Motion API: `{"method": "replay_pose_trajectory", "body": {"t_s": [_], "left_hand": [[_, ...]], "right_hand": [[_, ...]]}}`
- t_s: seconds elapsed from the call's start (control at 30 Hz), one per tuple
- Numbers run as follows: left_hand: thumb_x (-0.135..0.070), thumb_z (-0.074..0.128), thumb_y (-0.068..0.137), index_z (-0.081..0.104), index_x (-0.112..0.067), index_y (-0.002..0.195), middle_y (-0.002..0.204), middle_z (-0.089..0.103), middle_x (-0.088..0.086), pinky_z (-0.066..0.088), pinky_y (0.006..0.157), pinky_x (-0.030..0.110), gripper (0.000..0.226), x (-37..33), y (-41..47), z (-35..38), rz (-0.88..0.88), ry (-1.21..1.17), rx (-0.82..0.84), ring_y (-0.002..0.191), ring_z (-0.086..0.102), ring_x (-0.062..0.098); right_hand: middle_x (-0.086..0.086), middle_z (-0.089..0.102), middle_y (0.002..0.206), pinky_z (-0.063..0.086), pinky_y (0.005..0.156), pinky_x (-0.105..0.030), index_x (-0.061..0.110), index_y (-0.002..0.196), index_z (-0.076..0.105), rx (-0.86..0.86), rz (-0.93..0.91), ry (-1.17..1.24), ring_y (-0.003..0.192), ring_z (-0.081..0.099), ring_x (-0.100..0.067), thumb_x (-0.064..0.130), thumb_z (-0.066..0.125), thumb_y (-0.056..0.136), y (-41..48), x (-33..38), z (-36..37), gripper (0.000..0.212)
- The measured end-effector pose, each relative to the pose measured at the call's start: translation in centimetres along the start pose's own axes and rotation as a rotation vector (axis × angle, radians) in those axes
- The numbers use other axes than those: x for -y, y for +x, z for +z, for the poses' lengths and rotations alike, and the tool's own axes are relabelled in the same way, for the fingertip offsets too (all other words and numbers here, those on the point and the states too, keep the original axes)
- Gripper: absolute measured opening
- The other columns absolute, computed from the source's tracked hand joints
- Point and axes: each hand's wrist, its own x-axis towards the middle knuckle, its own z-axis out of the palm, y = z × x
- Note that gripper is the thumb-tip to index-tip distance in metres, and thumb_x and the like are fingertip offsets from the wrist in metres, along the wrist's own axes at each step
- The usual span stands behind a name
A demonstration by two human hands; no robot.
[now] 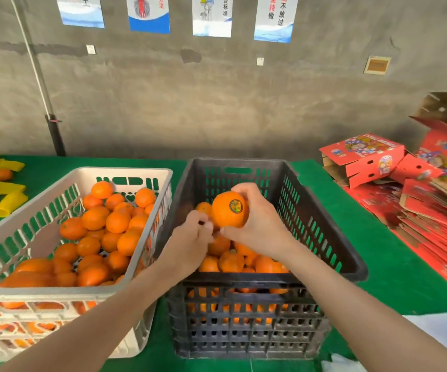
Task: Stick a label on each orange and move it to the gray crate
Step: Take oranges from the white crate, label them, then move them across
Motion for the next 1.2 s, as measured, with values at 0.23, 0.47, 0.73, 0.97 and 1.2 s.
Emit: {"method": "replay_pose_trajectory", "body": {"t_s": [0.23,0.47,0.73,0.97,1.2], "left_hand": [[-0.038,0.057,0.093,0.065,-0.011,0.094,0.089,0.068,0.007,0.05,0.069,0.035,0.028,1.0,1.2,1.2,-0.037,0.574,0.185,0.078,0.062,0.02],[-0.034,0.06,0.091,0.066,-0.005,0.09,0.084,0.069,0.014,0.048,0.061,0.033,0.03,1.3,1.4,1.5,-0.046,0.557,0.156,0.074,0.064,0.025],[-0.031,0.056,0.091,0.062,-0.007,0.08,0.078,0.064,0.008,0.046,0.056,0.032,0.027,0.6,0.6,1.3,0.08,0.647,0.022,0.07,0.06,0.022],[-0.027,0.047,0.096,0.06,-0.005,0.078,0.07,0.06,0.009,0.035,0.053,0.031,0.031,1.1,-1.2,1.7,0.253,0.607,-0.187,0.065,0.056,0.025],[-0.029,0.049,0.099,0.063,-0.008,0.095,0.067,0.056,0.003,0.041,0.052,0.037,0.026,1.1,-2.7,1.7,0.378,0.532,-0.226,0.064,0.056,0.023]], "right_hand": [[-0.013,0.052,0.121,0.048,0.077,-0.039,0.009,0.131,0.034,0.736,0.249,-0.764,0.107,0.053,-0.031,0.011,0.078,0.07,6.9,-9.7,-0.1,0.074],[-0.013,0.048,0.132,0.047,0.088,-0.04,0.011,0.142,0.029,0.771,0.371,-0.834,0.114,0.05,-0.032,0.014,0.074,0.078,7.0,-13.1,0.6,0.078],[-0.003,0.066,0.085,0.049,0.067,-0.021,0.004,0.092,0.065,-0.405,-0.472,0.098,0.075,0.061,-0.013,0.014,0.059,0.089,-1.1,-0.5,-0.5,0.012],[-0.021,0.063,0.081,0.047,0.072,-0.039,-0.008,0.08,0.06,0.728,-0.017,-0.289,0.08,0.06,-0.034,0.023,0.045,0.098,-15.3,-6.5,10.4,0.04],[-0.021,0.068,0.095,0.039,0.078,-0.027,-0.003,0.089,0.068,0.802,0.313,-0.243,0.095,0.06,-0.034,0.038,0.054,0.094,-17.4,-10.7,14.0,0.044]]}}
